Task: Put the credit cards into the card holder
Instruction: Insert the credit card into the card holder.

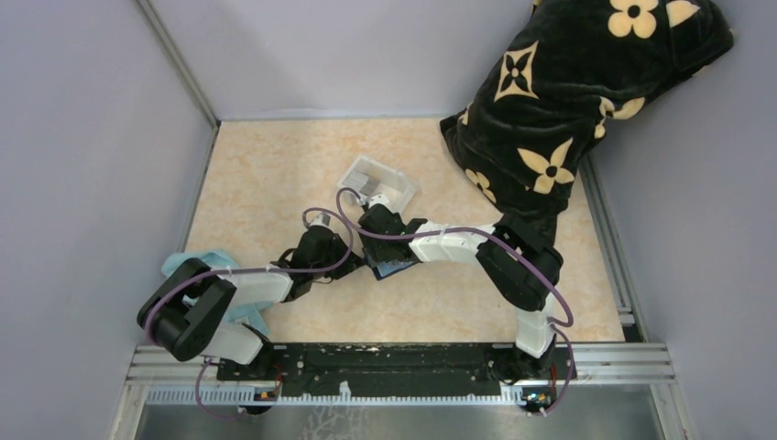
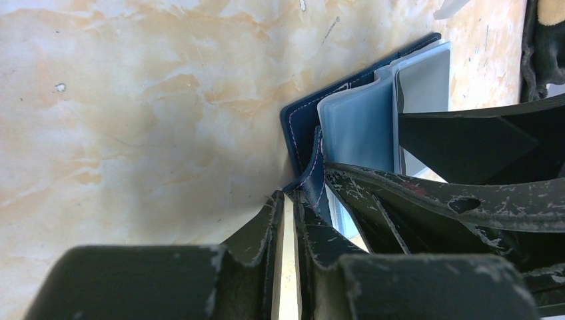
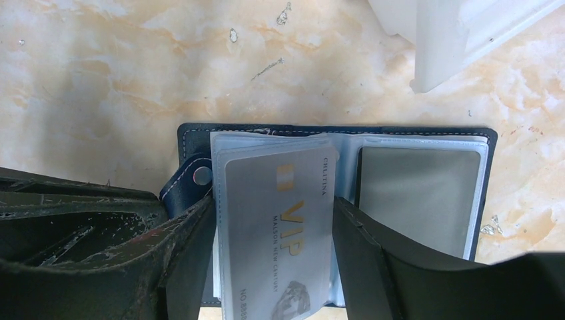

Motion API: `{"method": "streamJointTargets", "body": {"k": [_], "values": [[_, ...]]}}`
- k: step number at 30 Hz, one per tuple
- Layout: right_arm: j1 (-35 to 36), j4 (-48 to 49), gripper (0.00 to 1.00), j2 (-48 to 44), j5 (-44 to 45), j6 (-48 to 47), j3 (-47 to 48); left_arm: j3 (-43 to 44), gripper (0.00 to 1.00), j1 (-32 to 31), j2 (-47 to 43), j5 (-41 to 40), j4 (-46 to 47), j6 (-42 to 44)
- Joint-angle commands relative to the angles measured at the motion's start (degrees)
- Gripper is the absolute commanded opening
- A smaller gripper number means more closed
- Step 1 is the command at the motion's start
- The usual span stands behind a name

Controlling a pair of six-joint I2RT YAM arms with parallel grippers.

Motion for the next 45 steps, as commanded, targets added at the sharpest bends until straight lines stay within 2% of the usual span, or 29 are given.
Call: {"method": "streamJointTargets", "body": {"k": [1, 6, 18, 19, 20, 21, 31, 39, 45], "values": [[0.1, -8.9, 0.64, 1.5, 1.7, 0.1, -3.1, -1.2, 0.17, -0.4, 1.3, -0.1, -5.2, 0.9], [0.2, -9.9, 0.70, -0.6, 2.8, 0.3, -2.3, -1.8, 0.17, -0.4, -0.8, -1.1, -6.8, 1.1], [0.2, -10.9, 0.73, -4.9, 1.5, -0.1, 0.0, -1.7, 0.18, -0.4, -5.9, -3.4, -11.5, 1.6], [0.1, -10.6, 0.76, -5.3, 0.9, -0.2, -0.2, -1.8, 0.18, -0.4, -6.2, -3.5, -11.6, 1.6], [0.1, -10.2, 0.89, -5.7, 0.4, -0.3, -0.3, -1.8, 0.18, -0.4, -6.4, -3.6, -11.8, 1.6], [0.1, -9.9, 0.92, -6.0, -0.2, -0.4, -0.4, -1.8, 0.18, -0.4, -6.7, -3.6, -12.0, 1.5], [0.1, -9.3, 0.92, -9.8, 0.6, -1.5, 0.2, -0.9, 0.18, -0.4, -8.9, -4.1, -13.9, 1.4], [-0.4, -11.0, 0.91, -12.0, 2.1, -3.6, 5.0, 1.0, 0.20, -0.5, -12.8, -3.3, -16.3, 1.2], [-0.3, -10.9, 0.90, -12.5, 0.8, -3.7, 2.3, 2.3, 0.21, -3.0, -14.0, -1.0, -15.2, -0.2]]}}
